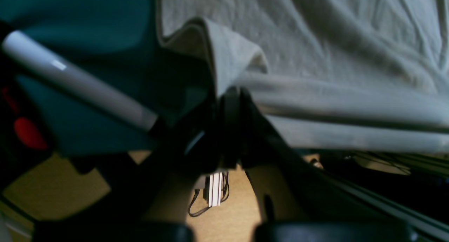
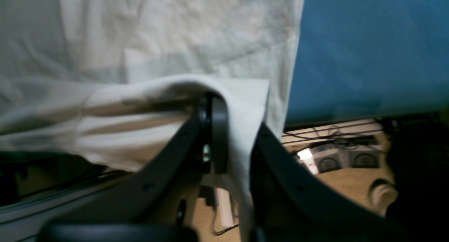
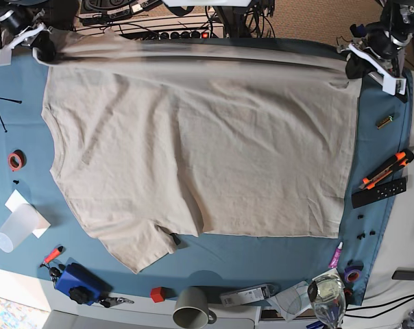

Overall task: Fold the T-shirt properly
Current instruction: 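Lift the gripped edge and fold it over toward the shirt's middle, then lay the folded edge down and open both grippers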

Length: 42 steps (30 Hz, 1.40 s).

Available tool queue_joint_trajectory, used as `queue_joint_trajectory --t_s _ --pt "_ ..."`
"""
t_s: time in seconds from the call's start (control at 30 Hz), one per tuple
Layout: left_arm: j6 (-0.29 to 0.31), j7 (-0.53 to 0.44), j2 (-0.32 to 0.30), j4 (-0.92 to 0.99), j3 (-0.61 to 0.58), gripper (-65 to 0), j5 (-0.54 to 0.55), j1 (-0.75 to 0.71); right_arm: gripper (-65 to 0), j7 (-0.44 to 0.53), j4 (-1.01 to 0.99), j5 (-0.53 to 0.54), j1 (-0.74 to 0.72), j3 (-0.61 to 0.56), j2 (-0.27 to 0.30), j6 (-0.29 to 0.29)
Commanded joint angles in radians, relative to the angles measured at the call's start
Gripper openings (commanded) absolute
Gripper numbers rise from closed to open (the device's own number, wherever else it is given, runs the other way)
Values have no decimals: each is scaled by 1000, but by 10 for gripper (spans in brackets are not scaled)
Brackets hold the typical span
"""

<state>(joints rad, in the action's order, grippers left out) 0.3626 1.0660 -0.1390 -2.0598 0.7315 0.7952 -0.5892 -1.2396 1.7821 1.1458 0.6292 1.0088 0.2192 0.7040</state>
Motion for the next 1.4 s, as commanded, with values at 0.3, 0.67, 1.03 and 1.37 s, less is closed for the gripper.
queue_joint_trajectory --t_s 0.3,0.67,1.03,1.37 --pt "-78 -81 -14 -14 -25 -650 -182 43 -650 98 13 -119 -77 -79 42 -6" --pt "-74 -121 -24 -8 -45 -650 -184 95 -650 119 12 -180 -201 -81 42 -6" --pt "-104 -166 -47 50 -145 -650 -351 227 -650 267 10 -426 -255 -272 47 -19" --pt "-93 -203 -47 69 -175 -650 -352 276 -650 307 9 -591 -395 -353 46 -83"
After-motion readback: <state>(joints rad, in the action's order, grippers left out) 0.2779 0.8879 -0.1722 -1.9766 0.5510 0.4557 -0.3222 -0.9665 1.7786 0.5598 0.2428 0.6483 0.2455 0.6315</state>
